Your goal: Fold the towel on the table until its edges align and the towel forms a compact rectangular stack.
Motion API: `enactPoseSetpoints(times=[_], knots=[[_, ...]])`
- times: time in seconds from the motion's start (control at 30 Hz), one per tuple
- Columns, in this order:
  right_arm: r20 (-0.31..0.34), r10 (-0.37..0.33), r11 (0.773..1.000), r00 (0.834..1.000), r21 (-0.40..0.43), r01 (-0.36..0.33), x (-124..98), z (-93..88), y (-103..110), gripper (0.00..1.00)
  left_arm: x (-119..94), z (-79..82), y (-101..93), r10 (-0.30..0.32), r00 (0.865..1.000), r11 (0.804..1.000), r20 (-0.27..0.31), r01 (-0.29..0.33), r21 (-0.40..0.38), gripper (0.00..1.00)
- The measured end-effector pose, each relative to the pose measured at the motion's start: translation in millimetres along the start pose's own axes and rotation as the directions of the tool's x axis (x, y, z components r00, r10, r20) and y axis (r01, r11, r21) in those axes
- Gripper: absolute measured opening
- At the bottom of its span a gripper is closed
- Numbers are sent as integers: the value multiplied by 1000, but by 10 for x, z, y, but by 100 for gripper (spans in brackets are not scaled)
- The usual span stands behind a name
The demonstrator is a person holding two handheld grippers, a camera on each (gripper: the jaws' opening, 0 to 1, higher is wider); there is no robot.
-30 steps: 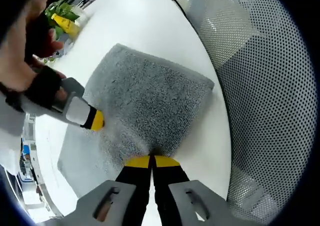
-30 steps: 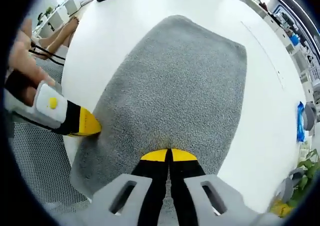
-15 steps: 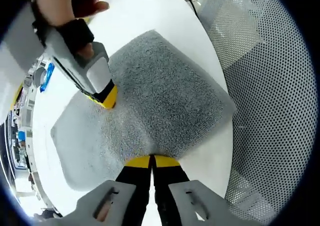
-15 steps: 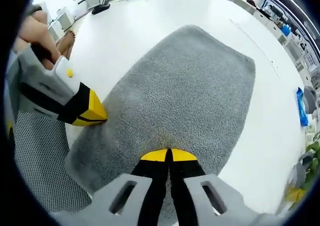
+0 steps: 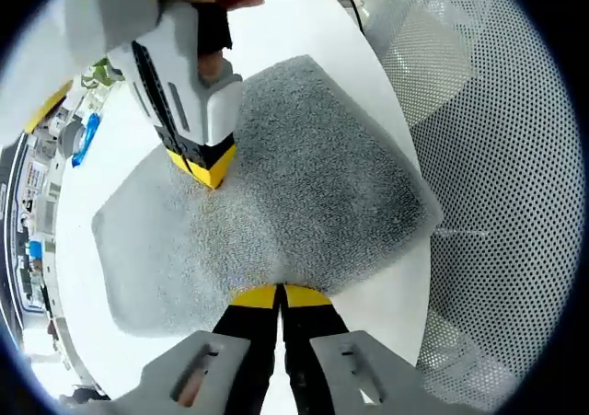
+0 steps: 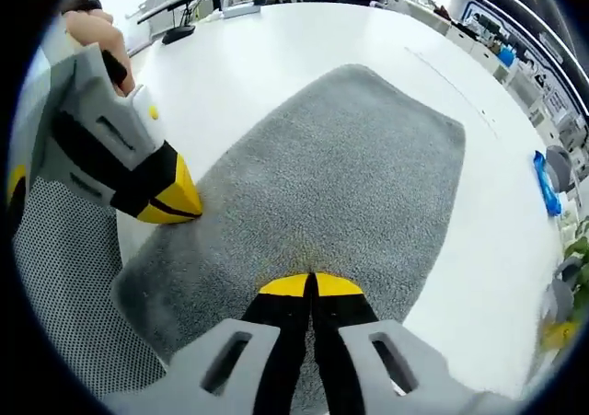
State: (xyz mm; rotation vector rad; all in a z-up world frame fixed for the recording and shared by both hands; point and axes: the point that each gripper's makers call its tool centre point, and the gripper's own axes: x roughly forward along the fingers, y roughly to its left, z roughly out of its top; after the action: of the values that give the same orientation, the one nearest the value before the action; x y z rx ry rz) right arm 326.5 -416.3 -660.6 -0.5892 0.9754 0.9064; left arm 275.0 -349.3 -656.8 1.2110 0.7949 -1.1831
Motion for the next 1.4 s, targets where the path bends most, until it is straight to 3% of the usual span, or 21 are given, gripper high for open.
enactPoseSetpoints(times=[0.27,0.4,0.5,0.67,0.77,1.1,1.4], knots=[[70,9,999,997,32,-12,-31,-29,81,0,-10,-62,22,22,1000,999,20,-21,-37,1],[119,29,994,993,104,-41,-42,-37,73,0,-9,-69,34,32,999,998,30,-30,-60,1],[130,33,992,991,116,-49,-53,-54,83,0,-13,-77,50,28,997,994,65,-21,-109,1],[110,14,984,994,174,-33,-40,-31,85,0,-20,-85,64,7,986,969,166,34,-244,1],[88,6,988,996,156,-19,-35,-32,94,0,-19,-98,75,7,979,946,206,60,-318,1],[105,-25,988,994,152,8,-50,-57,121,0,-15,-103,81,1,973,932,231,83,-353,1],[136,-42,984,990,177,17,-58,-71,137,0,-11,-123,96,7,975,934,221,72,-350,1]])
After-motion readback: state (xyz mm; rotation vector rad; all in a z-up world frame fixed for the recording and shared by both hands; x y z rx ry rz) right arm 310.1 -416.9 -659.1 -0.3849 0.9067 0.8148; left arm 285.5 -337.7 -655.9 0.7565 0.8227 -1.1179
